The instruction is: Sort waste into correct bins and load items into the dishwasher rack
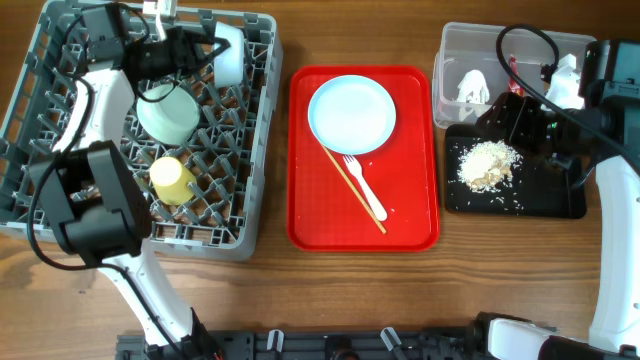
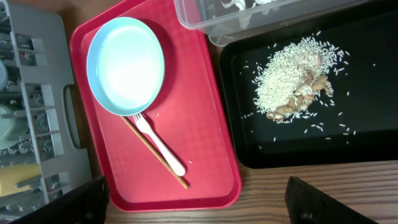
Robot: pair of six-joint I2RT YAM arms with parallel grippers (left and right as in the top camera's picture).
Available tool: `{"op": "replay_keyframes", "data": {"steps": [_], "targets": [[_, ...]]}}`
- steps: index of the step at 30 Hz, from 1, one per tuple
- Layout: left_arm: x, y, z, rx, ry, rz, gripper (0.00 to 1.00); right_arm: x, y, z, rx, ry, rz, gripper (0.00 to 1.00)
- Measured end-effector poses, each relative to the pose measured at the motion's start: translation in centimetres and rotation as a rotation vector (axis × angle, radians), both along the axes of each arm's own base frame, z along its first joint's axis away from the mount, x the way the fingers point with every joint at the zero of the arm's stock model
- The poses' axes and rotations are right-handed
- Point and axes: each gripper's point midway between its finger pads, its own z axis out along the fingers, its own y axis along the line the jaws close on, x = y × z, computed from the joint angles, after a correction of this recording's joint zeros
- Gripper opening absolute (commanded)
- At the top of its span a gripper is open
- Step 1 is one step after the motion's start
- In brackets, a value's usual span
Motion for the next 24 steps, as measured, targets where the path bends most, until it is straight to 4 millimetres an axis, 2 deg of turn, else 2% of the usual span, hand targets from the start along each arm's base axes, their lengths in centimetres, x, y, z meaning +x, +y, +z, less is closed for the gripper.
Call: {"op": "replay_keyframes", "data": {"steps": [1, 3, 4, 5, 7, 9, 14, 17, 18, 19, 20, 22, 24], "targets": [[0.0, 0.2, -0.1, -0.006, 0.002, 0.0, 0.04, 0.0, 0.0, 0.0, 0.0, 0.0, 0.0, 0.91], [0.1, 1.4, -0.3, -0.014, 0.008, 0.017, 0.26, 0.0, 0.0, 0.0, 0.0, 0.0, -0.001, 0.91], [0.2, 2.3, -0.6, -0.013, 0.018, 0.039, 0.55, 0.0, 0.0, 0.0, 0.0, 0.0, -0.001, 0.91], [0.6, 4.2, -1.2, -0.001, 0.028, 0.086, 0.66, 0.0, 0.0, 0.0, 0.0, 0.0, -0.001, 0.91], [0.8, 6.7, -1.8, 0.014, 0.04, 0.146, 1.0, 0.0, 0.0, 0.0, 0.0, 0.0, -0.001, 0.91], [1.0, 8.2, -2.0, 0.024, 0.043, 0.183, 1.0, 0.0, 0.0, 0.0, 0.001, 0.001, -0.001, 0.91], [1.3, 9.4, -1.4, 0.052, 0.015, 0.22, 1.0, 0.0, 0.0, 0.0, 0.001, 0.001, -0.001, 0.91], [0.9, 9.9, 1.4, 0.129, 0.01, 0.296, 1.0, 0.0, 0.0, 0.0, 0.001, 0.001, -0.001, 0.95], [0.1, 9.6, 4.2, 0.159, -0.014, 0.319, 1.0, 0.0, 0.0, 0.0, 0.001, 0.001, -0.001, 0.96], [-1.2, 9.3, 5.1, 0.219, 0.05, 0.369, 1.0, 0.0, 0.0, 0.0, 0.002, 0.003, -0.004, 0.98], [-2.1, 8.4, 5.8, 0.268, 0.083, 0.391, 1.0, -0.1, 0.0, 0.0, 0.003, 0.004, -0.003, 0.98], [-4.8, 4.6, 6.0, 0.408, 0.184, 0.404, 1.0, -0.1, 0.0, 0.0, 0.003, 0.004, -0.003, 0.98], [-8.2, 0.1, 4.5, 0.568, 0.306, 0.375, 1.0, -0.1, 0.1, 0.0, 0.004, 0.003, -0.002, 0.99]]}}
